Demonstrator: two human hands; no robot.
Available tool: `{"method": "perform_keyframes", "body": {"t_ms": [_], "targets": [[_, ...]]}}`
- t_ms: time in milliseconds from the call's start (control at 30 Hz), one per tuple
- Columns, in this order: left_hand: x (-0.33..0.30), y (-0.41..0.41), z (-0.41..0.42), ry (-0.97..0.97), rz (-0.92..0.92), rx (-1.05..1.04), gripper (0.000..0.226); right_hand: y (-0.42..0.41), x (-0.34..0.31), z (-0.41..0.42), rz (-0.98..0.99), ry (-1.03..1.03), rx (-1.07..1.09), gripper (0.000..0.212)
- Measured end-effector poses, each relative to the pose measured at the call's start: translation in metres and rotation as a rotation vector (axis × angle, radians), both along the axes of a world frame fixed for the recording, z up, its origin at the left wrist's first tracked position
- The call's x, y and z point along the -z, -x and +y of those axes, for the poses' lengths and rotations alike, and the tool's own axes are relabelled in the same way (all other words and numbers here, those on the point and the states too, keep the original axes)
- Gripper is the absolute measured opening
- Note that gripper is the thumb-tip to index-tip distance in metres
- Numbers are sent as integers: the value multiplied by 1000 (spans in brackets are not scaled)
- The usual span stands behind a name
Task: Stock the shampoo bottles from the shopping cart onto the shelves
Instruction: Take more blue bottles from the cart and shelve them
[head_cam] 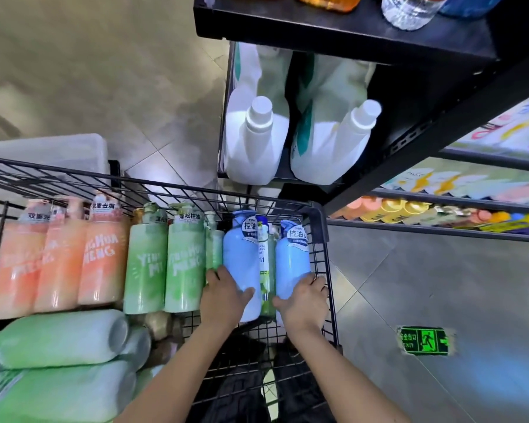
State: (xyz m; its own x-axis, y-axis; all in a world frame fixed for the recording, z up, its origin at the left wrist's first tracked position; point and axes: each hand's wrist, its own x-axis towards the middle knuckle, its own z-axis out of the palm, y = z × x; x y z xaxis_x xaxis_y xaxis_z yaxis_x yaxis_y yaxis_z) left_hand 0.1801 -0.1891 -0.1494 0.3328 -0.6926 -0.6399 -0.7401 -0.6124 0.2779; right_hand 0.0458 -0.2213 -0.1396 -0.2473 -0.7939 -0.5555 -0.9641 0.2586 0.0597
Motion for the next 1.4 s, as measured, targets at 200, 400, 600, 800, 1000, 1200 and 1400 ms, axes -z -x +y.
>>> {"method": "perform_keyframes", "body": {"t_ms": [200, 400, 600, 800, 1000, 1200, 1400], "targets": [[-2, -2, 1, 11, 52, -27, 69, 15, -20, -7, -279, -152, 226, 63], [-4, 4, -5, -20, 37, -89, 79, 49, -56, -3, -888, -424, 902, 38], [-8, 23, -24, -149, -132, -83, 96, 77, -66, 26, -1216, -493, 1081, 36], [-11, -1, -20, -125, 265, -270, 96, 81, -68, 37, -1323, -418, 1075, 46], [-56, -2, 24, -121, 811, -512, 85, 101, -75, 45, -1336, -355, 1002, 72], [-97, 19, 39, -37, 983, -406, 69, 136, -98, 63, -1399, -287, 882, 75], [-149, 75, 22, 89, 1058, -207, 79, 190, -142, 67, -1469, -199, 839, 71]]}}
